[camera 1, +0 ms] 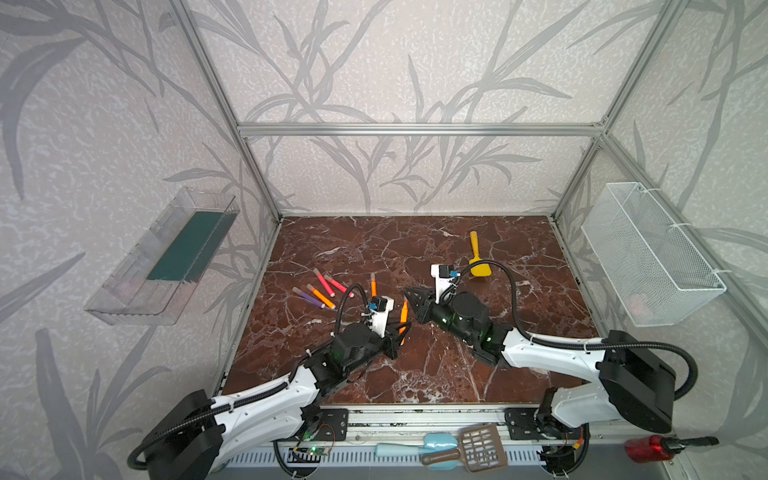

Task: Insert the pens into the pen caps
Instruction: 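Lower the pale cap onto the orange marker tip held by the left gripper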

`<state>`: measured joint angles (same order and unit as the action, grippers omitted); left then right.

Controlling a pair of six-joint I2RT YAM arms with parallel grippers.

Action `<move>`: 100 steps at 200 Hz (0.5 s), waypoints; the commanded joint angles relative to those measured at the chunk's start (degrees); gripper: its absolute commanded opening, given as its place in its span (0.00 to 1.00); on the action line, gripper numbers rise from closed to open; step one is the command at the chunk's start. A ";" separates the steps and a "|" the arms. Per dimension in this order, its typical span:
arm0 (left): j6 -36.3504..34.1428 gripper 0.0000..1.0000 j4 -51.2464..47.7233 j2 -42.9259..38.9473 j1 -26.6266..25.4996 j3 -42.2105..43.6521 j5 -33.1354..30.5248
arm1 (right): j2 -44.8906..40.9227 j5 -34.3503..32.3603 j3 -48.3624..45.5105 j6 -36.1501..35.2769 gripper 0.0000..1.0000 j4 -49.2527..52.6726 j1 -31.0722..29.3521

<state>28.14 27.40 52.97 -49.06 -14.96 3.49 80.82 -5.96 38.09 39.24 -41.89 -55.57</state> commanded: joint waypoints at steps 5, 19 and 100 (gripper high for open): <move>1.79 0.00 2.86 -1.00 1.32 -3.37 -3.79 | 0.99 1.10 -1.74 -0.65 0.00 0.79 -1.13; 2.07 0.00 2.94 -0.45 1.66 -4.09 -3.17 | 1.34 1.64 -2.19 -1.11 0.00 -0.08 -1.92; 1.18 0.00 1.79 2.26 2.12 -7.96 -2.87 | 3.69 -2.21 -0.61 -2.41 0.00 6.01 -4.77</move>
<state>29.63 23.27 55.31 -47.57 -18.46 3.79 83.05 -10.24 37.60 37.69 -43.20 -57.95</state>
